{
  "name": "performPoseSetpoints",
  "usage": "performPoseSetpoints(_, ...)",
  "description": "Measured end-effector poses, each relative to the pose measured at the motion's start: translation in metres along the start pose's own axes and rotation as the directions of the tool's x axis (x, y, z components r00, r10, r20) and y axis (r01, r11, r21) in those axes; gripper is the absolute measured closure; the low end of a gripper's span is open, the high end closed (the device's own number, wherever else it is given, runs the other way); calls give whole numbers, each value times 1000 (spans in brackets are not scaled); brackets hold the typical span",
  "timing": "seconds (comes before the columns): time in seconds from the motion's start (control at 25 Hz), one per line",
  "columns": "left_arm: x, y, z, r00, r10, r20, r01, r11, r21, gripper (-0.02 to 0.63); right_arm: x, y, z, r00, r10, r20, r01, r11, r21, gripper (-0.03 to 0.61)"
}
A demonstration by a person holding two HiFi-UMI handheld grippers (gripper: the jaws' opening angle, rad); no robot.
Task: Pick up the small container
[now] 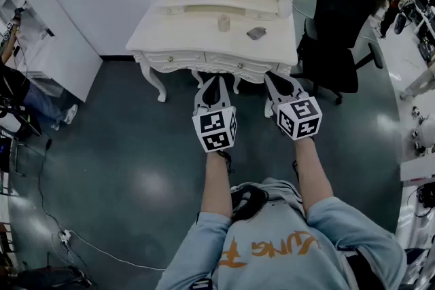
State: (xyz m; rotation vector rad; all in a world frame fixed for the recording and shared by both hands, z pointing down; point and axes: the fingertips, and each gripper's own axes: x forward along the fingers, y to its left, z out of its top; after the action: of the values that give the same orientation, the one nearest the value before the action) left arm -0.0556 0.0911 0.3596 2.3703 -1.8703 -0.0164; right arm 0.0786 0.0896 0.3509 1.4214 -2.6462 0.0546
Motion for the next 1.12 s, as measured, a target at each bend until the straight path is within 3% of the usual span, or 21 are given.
performPoseSetpoints(0.16, 2, 8, 1, 1000, -9, 1, 9, 1000, 5, 592, 8, 9, -3, 1000, 1, -9, -2, 999, -39, 546)
performPoseSetpoints(1.12, 21, 36, 3, 999, -47, -12, 47, 998, -37, 592, 23, -3, -5, 996, -79, -30, 79, 997, -1, 545)
